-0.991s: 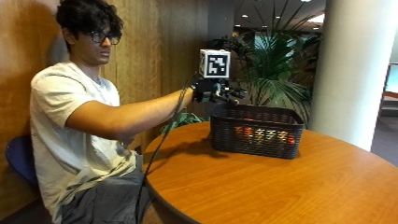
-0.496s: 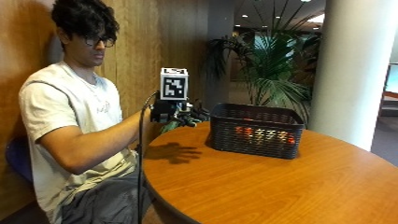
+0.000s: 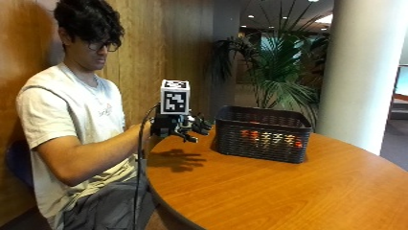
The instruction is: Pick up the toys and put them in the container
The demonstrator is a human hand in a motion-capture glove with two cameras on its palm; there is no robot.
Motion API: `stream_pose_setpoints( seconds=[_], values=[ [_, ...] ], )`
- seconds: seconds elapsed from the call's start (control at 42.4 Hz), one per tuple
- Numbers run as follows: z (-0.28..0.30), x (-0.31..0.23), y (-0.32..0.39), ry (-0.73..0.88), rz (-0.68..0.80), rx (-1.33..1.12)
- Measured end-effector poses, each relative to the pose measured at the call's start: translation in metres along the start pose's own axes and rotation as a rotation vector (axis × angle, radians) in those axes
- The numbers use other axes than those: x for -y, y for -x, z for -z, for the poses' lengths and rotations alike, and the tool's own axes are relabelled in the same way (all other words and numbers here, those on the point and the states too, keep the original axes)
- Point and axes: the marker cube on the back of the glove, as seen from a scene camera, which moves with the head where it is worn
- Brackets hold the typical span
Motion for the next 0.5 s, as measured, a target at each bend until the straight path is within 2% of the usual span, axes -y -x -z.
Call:
stream_pose_setpoints(
  seconds=[0.496],
  values=[
    [0.0004,0.0012,0.0041,0.006,0.001,0.036]
  ],
)
